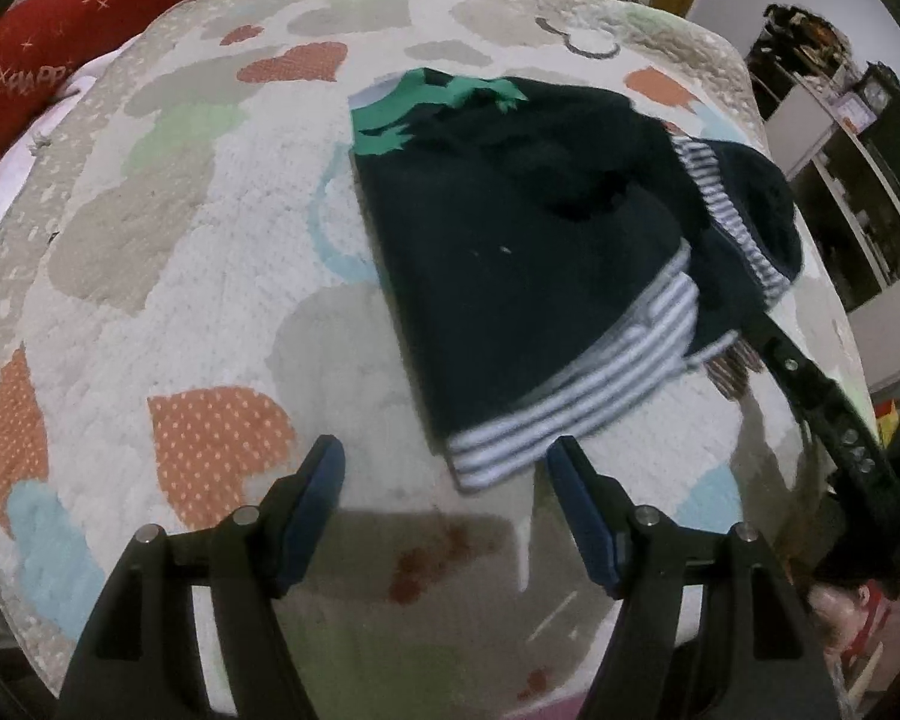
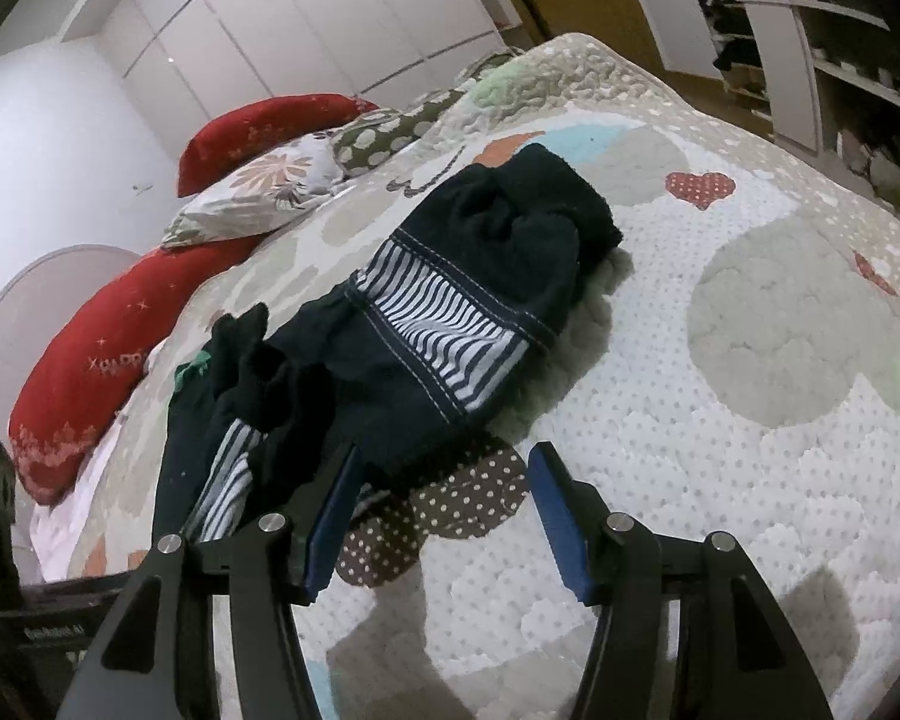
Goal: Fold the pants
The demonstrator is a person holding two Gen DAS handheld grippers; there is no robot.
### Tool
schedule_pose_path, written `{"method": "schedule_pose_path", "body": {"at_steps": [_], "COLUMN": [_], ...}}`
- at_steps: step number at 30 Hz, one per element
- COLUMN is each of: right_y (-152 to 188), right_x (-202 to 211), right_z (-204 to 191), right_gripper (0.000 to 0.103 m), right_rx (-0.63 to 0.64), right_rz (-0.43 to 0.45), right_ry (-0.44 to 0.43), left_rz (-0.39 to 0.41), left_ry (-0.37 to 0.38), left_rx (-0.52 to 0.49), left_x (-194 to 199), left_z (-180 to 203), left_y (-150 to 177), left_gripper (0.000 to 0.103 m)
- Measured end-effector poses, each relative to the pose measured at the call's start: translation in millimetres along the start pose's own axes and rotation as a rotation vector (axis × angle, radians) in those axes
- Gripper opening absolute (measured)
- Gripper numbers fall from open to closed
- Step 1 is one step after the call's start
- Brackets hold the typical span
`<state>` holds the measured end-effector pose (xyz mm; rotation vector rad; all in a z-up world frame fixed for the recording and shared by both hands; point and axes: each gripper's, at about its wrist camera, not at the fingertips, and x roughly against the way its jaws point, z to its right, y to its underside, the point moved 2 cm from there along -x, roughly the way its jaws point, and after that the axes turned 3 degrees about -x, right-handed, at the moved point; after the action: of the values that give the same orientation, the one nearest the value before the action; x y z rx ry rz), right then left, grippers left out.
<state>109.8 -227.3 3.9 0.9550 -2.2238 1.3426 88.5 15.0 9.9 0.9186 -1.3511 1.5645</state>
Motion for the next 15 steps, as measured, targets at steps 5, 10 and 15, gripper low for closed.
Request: {"method": "schedule_pose_path", "body": {"at_steps": [5, 10, 15], "right_y": [4.6, 5.1, 4.9], "right_x": [2.9, 4.0, 6.2], "right_z": [2.7, 5.2, 7.6], "right_gripper": [0.062, 0.062, 0.062], "right_rx": [0.028, 0.03, 0.044], "right_rz": [0.021, 0.022, 0.01], "right_ry": [-0.031, -0.067, -0.092], "left_rz": [0.026, 0.079, 0.072], "left_ry": [0.009, 0.005, 0.025], "left_rx": [-0.019, -0.017, -0.062], "left_x": [19.7, 36.5, 36.4], "left_z": [11.7, 27.1, 52.0], "left_y": [-6.4, -30.5, -57.1], "left_gripper": [0.07, 0.07, 0.07]}}
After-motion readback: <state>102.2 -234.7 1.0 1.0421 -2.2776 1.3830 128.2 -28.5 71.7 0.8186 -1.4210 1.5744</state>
